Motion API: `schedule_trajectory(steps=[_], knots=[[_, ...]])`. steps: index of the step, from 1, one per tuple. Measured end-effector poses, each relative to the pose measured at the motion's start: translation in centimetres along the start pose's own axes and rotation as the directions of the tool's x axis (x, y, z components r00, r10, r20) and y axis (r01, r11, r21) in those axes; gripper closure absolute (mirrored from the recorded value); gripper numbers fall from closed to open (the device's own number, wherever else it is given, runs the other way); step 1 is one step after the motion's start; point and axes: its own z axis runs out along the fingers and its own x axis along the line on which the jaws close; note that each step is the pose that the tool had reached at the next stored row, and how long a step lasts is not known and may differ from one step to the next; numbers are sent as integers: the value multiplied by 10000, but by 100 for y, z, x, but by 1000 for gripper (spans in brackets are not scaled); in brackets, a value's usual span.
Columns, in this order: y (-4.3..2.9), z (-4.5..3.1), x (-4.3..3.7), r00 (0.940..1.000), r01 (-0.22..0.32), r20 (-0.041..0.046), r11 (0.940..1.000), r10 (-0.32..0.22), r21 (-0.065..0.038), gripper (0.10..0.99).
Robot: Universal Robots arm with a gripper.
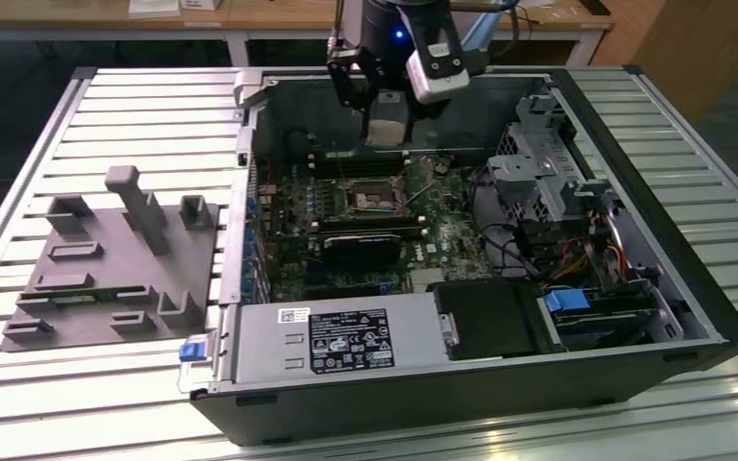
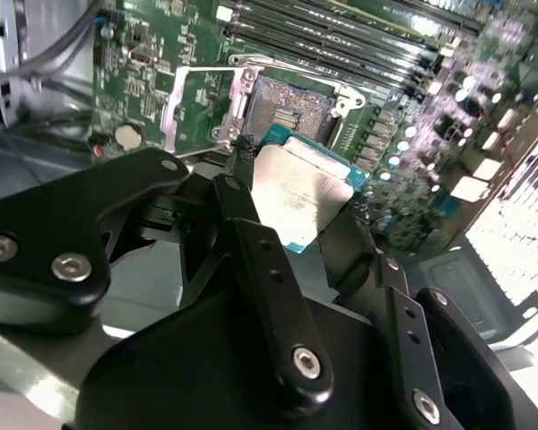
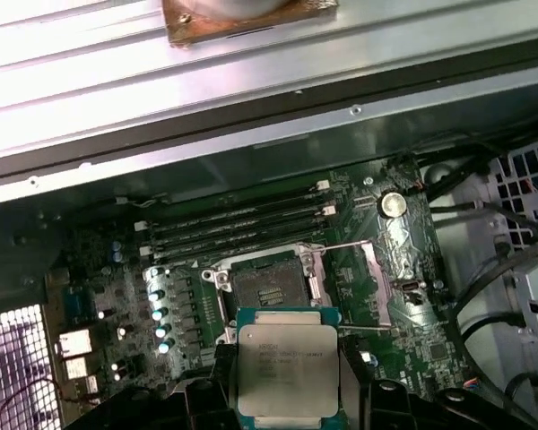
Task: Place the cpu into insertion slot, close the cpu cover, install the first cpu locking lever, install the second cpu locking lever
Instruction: 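Place the cpu into insertion slot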
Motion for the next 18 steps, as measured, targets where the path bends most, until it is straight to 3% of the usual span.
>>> schedule_trajectory(steps=[5, 9, 13, 18], knots=[[-2, 20, 0, 9960, -893, 79, 9960, 893, -20, 549], [-3, 30, -1, 9868, -1610, 142, 9869, 1610, -43, 549], [-4, 41, -1, 9723, -2328, 203, 9725, 2329, -70, 549], [-5, 56, -1, 9472, -3193, 276, 9476, 3194, -109, 549]])
